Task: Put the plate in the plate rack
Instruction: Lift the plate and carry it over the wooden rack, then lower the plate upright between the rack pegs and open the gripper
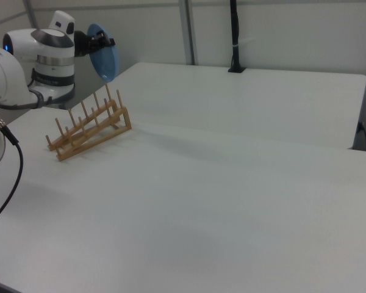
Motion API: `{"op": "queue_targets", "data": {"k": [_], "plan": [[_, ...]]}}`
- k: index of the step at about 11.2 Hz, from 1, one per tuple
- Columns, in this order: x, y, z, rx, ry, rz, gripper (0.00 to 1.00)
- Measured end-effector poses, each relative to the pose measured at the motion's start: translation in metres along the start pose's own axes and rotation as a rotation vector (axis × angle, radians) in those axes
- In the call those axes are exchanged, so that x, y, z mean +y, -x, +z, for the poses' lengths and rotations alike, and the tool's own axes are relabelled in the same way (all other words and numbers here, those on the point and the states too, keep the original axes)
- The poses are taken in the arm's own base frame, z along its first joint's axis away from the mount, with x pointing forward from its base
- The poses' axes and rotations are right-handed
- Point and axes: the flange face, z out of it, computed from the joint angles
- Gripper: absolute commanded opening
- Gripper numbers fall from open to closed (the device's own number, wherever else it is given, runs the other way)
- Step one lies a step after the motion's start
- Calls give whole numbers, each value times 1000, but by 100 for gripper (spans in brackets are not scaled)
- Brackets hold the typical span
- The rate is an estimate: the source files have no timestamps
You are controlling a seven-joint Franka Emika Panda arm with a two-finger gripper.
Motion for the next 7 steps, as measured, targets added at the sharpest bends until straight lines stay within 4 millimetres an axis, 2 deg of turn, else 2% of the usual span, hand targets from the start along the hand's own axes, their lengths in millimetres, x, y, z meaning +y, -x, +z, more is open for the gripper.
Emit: {"op": "queue_targets", "data": {"k": [2,4,5,7], "plan": [[-23,13,18,34,16,-48,0],[-46,36,40,35,19,-88,0],[-56,42,46,36,14,-97,0],[-70,40,45,46,10,-106,0]]}}
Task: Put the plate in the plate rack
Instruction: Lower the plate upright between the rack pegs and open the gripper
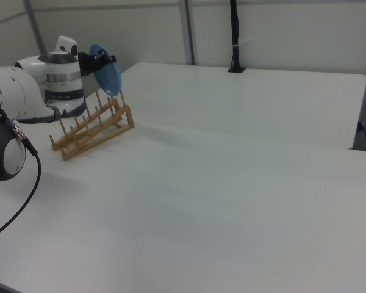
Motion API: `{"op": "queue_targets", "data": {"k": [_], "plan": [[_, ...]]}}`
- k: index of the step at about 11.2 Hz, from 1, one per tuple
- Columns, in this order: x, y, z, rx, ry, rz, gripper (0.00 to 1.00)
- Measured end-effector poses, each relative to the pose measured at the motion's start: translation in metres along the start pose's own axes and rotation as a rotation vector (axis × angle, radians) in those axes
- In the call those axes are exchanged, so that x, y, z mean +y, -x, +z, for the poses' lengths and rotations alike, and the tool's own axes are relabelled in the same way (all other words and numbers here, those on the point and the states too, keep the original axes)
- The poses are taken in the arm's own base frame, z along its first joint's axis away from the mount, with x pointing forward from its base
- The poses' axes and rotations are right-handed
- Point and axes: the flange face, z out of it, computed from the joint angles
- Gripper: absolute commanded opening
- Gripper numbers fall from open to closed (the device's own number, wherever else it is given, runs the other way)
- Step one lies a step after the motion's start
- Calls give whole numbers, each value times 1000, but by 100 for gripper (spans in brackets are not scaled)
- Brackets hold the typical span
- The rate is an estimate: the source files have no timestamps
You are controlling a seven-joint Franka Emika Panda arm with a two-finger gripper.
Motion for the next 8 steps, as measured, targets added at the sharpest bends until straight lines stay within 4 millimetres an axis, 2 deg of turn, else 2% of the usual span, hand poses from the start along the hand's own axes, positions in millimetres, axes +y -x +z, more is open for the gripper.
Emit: {"op": "queue_targets", "data": {"k": [2,7,8], "plan": [[-3,-3,-2,12,3,-16,0],[-9,9,3,32,29,-79,0],[-13,10,4,34,39,-87,4]]}}
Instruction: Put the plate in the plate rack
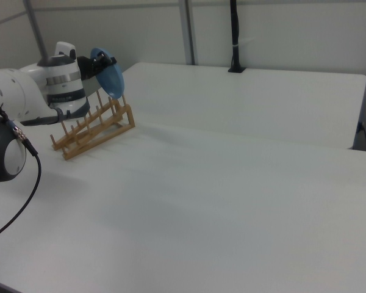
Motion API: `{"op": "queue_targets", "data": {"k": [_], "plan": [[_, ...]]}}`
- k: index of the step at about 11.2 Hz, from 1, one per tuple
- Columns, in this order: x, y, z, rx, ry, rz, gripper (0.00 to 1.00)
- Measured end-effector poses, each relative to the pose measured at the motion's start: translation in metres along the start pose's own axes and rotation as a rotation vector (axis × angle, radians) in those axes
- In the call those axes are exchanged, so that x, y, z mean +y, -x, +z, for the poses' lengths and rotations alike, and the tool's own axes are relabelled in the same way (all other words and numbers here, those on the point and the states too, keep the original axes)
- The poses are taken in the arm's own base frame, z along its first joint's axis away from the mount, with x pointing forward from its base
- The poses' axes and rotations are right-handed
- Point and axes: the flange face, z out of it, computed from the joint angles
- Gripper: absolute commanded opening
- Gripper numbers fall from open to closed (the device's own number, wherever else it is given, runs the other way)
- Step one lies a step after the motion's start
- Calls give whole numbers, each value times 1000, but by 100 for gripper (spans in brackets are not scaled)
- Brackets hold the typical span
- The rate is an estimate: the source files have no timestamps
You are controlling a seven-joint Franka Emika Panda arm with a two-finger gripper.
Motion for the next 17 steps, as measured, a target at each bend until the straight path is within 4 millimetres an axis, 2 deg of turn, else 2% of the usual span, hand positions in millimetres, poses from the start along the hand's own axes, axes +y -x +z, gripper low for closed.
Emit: {"op": "queue_targets", "data": {"k": [2,3,4,5,10,12,13,17], "plan": [[-14,-1,-2,-2,2,-9,35],[-19,-2,-3,-6,8,-10,37],[-20,-3,-4,-11,19,-10,45],[-22,-4,-4,-13,25,-9,66],[-25,-7,-5,-21,58,-9,68],[-25,-9,-6,-18,62,15,78],[-27,-10,-7,-13,60,28,100],[-45,-24,-19,13,85,71,100]]}}
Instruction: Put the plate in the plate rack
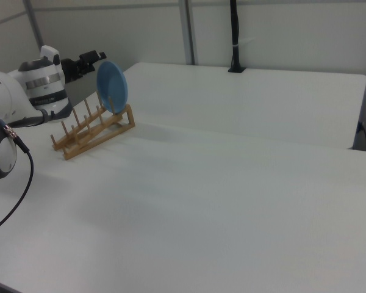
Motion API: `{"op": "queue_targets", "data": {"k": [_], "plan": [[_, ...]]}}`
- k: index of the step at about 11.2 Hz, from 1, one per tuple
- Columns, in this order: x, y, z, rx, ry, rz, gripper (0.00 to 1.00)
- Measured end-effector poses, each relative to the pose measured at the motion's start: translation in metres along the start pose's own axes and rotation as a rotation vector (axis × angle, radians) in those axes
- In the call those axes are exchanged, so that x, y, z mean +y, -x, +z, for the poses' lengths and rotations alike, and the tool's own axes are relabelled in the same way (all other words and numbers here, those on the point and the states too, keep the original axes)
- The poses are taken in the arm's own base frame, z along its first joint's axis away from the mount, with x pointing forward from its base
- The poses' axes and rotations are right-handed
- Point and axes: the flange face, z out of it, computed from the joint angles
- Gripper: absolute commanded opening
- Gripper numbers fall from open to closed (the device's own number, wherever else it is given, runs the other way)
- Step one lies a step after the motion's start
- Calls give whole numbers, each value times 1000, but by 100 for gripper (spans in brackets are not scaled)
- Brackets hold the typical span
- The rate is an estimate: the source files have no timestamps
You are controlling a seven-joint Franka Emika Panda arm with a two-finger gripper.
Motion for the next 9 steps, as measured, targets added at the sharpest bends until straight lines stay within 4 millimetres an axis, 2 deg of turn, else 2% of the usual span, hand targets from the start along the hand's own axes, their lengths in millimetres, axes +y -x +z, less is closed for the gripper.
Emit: {"op": "queue_targets", "data": {"k": [1,2,4,5,7,9], "plan": [[-2,-7,-4,7,-7,40,100],[-1,-22,-11,22,-20,97,100],[21,-64,-32,19,-57,242,100],[40,-79,-38,-15,-71,334,100],[81,-97,-46,-111,-95,517,100],[131,-106,-57,-246,-109,679,100]]}}
